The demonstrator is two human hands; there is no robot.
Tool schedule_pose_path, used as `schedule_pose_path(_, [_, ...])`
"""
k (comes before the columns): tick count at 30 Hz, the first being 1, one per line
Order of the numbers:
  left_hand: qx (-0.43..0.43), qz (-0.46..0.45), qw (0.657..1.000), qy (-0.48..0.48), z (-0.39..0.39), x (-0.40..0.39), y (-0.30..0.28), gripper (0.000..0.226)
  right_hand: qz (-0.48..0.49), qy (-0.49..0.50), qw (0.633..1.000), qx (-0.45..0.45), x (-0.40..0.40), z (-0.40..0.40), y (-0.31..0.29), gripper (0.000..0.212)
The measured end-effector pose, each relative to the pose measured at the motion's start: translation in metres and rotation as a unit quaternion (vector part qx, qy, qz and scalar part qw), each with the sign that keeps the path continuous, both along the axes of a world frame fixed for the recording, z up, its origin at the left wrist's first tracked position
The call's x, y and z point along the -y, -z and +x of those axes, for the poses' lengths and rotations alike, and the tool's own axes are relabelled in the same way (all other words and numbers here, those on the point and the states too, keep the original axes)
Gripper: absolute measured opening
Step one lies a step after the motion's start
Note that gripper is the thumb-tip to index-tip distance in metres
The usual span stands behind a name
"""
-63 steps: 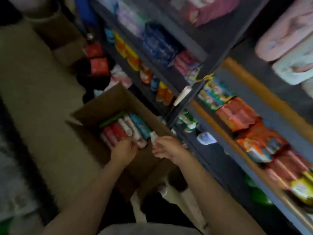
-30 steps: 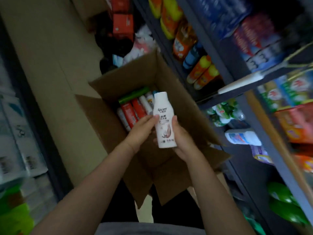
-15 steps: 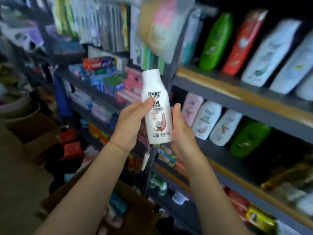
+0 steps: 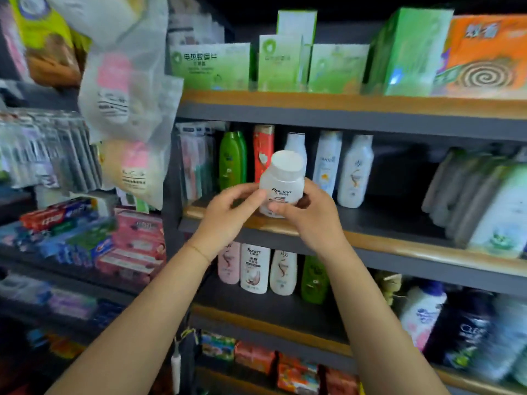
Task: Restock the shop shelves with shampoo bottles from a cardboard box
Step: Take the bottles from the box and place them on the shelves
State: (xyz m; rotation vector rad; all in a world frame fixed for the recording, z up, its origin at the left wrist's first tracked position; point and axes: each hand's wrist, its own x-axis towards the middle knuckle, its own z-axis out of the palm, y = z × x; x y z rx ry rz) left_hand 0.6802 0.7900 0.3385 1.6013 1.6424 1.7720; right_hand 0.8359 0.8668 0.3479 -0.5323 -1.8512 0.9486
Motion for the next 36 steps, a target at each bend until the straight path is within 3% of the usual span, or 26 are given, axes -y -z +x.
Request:
schedule_pose_path(3, [-0.207,-0.058,0.973,-0.080,-0.017,-0.028,0.023,0.043,0.004,0.042,0.999,0.010,-0.021,0.006,-0.007,0.039])
schedule_pose_path(5, [-0.290,-0.045,0.947,-0.134,-0.027,-0.043,0.039,0.044,-0.024,0.059,0.997,0.038,-0.035,0.006,-0.013,0.037])
schedule_pose_path(8, [-0.269,-0.012,0.948,-0.171,-0.027,-0.048,0.041,0.014,-0.078,0.068,0.990,0.098,-0.053,-0.001,-0.021,0.037])
schedule_pose_path(10, [-0.256,-0.007,0.953,-0.165,-0.027,-0.048,0.040,0.008,-0.118,0.073,0.982,0.126,-0.067,-0.010,-0.025,0.038])
schedule_pose_path(14, [-0.252,-0.001,0.954,-0.163,-0.027,-0.050,0.042,0.007,-0.162,0.110,0.971,0.140,-0.095,-0.030,-0.026,0.045])
schedule_pose_path(22, [-0.252,0.013,0.952,-0.174,-0.029,-0.054,0.046,0.008,-0.161,0.199,0.957,0.136,-0.121,-0.054,-0.022,0.039])
schedule_pose_path(36, [-0.248,0.020,0.953,-0.172,-0.028,-0.053,0.046,0.010,-0.177,0.201,0.954,0.133,-0.123,-0.064,-0.023,0.058])
